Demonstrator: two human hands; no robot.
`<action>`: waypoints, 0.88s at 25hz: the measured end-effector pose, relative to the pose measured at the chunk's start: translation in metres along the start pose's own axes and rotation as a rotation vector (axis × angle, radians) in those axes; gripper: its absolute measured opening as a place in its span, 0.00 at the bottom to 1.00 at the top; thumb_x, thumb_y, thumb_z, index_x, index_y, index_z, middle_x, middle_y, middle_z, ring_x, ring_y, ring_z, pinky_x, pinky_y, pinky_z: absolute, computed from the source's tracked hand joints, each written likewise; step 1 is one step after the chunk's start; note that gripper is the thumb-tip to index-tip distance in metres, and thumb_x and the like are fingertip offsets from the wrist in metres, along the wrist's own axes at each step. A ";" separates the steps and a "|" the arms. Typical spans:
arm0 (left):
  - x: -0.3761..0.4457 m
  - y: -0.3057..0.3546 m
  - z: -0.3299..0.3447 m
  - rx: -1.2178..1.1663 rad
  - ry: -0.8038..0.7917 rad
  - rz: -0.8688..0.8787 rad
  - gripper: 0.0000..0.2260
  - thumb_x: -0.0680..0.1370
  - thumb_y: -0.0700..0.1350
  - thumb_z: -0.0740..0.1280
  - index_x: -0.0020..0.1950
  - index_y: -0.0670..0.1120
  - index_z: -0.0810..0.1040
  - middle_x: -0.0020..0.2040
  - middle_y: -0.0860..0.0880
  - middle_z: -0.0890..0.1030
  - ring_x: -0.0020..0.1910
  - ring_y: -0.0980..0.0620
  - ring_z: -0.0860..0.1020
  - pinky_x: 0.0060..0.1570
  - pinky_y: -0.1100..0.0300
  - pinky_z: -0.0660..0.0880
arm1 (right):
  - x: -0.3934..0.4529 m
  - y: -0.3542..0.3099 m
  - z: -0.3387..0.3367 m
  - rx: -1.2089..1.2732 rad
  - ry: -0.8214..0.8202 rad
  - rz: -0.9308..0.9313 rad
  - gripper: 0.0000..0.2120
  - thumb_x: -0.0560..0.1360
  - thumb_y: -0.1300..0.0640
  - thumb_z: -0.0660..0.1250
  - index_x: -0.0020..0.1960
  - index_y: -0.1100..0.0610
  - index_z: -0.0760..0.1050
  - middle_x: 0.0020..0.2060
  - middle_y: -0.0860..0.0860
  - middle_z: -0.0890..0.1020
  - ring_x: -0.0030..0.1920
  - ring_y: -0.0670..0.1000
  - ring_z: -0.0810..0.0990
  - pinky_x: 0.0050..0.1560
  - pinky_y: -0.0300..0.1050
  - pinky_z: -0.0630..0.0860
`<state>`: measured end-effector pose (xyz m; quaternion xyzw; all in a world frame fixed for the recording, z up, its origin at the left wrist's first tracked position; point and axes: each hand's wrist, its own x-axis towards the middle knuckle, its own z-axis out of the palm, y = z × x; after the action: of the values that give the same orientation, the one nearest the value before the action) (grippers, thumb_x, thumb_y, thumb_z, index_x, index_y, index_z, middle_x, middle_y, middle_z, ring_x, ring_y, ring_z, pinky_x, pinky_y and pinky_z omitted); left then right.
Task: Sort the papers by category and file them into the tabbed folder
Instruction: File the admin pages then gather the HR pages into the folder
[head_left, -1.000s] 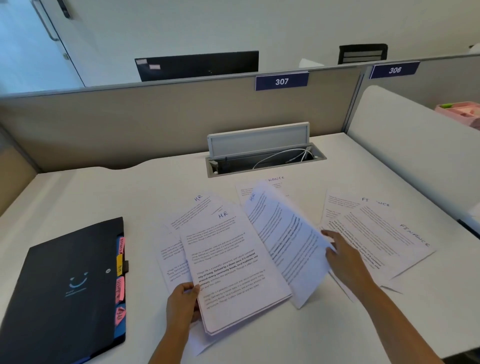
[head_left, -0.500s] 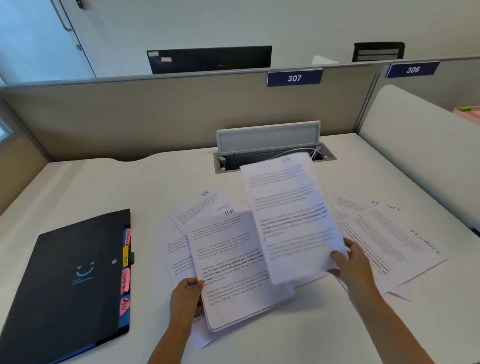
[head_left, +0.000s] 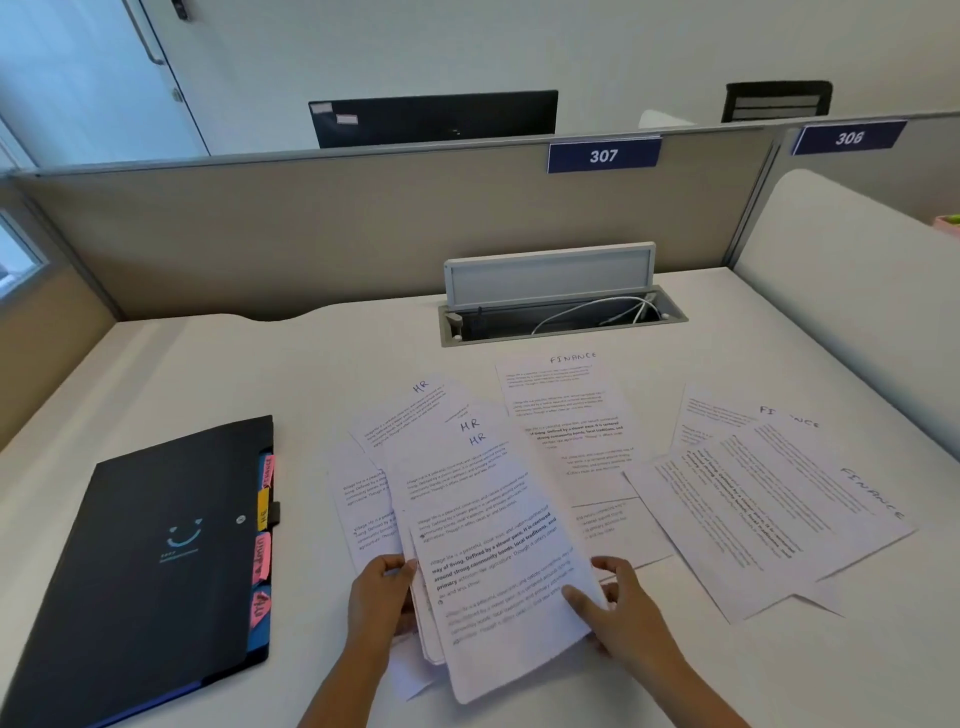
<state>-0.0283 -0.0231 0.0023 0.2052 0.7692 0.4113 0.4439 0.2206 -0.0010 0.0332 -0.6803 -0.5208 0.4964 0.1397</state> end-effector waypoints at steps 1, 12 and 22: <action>0.000 0.000 0.000 -0.006 -0.006 0.001 0.06 0.77 0.44 0.63 0.49 0.41 0.75 0.42 0.41 0.83 0.39 0.41 0.83 0.37 0.50 0.81 | -0.001 -0.002 -0.002 -0.099 -0.004 -0.011 0.22 0.71 0.39 0.63 0.59 0.46 0.59 0.50 0.49 0.78 0.46 0.50 0.80 0.44 0.43 0.78; -0.004 0.003 -0.002 0.040 -0.016 0.029 0.07 0.78 0.43 0.61 0.49 0.42 0.77 0.41 0.44 0.83 0.34 0.47 0.80 0.26 0.62 0.74 | 0.004 -0.001 -0.013 -0.345 0.107 -0.111 0.13 0.73 0.43 0.62 0.54 0.45 0.64 0.39 0.43 0.78 0.40 0.44 0.78 0.40 0.39 0.73; -0.024 0.013 -0.007 0.012 -0.035 0.231 0.07 0.79 0.41 0.60 0.44 0.50 0.75 0.44 0.44 0.82 0.41 0.44 0.81 0.39 0.56 0.79 | 0.015 -0.029 -0.016 -0.093 -0.045 -0.238 0.13 0.76 0.51 0.62 0.59 0.50 0.68 0.53 0.46 0.77 0.50 0.46 0.75 0.46 0.37 0.71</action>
<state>-0.0225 -0.0355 0.0276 0.3023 0.7350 0.4512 0.4059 0.2172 0.0291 0.0531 -0.6084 -0.6231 0.4667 0.1542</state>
